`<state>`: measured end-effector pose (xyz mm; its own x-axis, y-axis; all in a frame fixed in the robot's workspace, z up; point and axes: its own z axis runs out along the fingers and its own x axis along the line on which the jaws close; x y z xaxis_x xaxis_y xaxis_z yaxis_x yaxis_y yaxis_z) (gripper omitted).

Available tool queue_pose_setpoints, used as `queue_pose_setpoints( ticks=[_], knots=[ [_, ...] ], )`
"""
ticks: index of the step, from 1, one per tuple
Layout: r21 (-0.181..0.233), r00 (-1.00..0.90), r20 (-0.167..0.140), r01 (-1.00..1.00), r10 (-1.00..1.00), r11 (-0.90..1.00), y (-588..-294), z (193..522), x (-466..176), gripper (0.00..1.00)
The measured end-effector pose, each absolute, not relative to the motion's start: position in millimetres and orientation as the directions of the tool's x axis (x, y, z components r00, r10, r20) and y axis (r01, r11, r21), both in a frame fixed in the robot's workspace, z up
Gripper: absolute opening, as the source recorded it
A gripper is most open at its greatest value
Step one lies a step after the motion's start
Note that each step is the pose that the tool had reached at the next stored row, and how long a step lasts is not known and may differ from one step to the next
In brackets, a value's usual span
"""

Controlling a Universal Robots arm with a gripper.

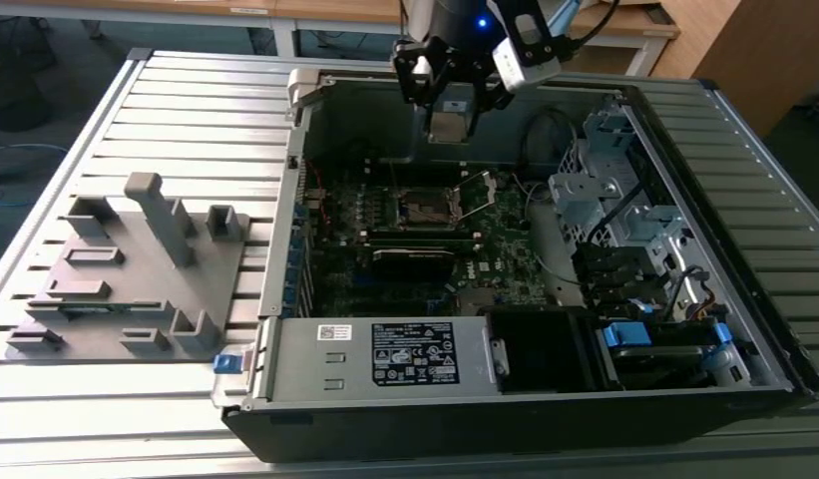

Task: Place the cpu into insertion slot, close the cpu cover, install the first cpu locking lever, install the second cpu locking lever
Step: 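Place the cpu into insertion slot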

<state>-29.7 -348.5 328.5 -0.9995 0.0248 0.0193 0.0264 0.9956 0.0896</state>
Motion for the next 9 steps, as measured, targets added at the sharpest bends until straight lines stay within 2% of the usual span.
queue_pose_setpoints(
  ticks=[9],
  knots=[
    [0.090,-1.000,0.019,0.026,0.025,0.996,-348.5,321.6,-30.2,0.54]
  ],
)
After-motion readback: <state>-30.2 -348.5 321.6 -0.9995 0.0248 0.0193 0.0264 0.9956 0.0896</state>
